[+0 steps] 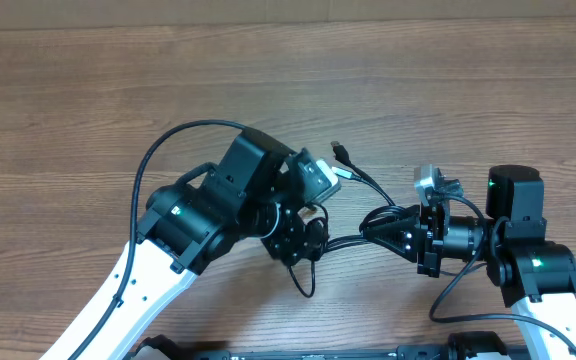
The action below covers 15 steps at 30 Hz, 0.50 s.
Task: Untangle cables
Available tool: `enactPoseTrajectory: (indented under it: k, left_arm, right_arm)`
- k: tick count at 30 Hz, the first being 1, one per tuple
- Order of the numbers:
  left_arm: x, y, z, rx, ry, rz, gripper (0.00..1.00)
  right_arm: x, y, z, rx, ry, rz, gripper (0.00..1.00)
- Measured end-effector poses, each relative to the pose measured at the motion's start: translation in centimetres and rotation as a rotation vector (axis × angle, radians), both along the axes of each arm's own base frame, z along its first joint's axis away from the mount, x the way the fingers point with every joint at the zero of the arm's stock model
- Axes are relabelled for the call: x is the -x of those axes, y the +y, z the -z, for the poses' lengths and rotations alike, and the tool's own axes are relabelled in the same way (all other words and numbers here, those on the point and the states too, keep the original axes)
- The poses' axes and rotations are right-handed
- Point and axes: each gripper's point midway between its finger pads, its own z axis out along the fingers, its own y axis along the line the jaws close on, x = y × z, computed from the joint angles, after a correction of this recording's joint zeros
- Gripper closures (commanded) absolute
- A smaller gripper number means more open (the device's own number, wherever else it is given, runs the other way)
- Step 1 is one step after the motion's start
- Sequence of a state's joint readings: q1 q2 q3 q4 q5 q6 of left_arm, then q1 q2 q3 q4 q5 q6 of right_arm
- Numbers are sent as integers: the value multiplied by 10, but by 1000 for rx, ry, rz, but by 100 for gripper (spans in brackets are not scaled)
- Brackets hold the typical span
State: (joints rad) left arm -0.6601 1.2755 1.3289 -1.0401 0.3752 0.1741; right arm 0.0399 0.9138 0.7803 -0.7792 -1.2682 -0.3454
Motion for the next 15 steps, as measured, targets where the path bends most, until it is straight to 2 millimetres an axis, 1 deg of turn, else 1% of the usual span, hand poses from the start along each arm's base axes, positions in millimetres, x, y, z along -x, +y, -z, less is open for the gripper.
enactPoseTrajectory:
  k: [2, 4, 9, 11, 12, 13, 15]
  left_arm:
    - [5, 2, 3, -15, 13, 22, 22]
    - [10, 6, 6, -35, 22, 44, 26]
    - [12, 13, 12, -81, 12, 63, 26]
    - [12, 15, 13, -94, -3, 79, 30]
    - [12, 15, 13, -98, -10, 91, 39]
    - [13, 16, 14, -105, -18, 107, 44]
    - [14, 18, 15, -119, -39, 145, 46]
  right_arm:
    - [0, 0, 0, 0, 0, 0, 96]
    - [0, 0, 0, 0, -1, 0, 96]
    - [1, 0, 0, 0, 3, -2, 96]
    - [2, 0, 0, -5, 5, -6, 96]
    - [2, 1, -1, -9, 3, -10, 96]
    - [3, 1, -2, -13, 2, -13, 96]
    - [4, 2, -5, -30, -11, -28, 96]
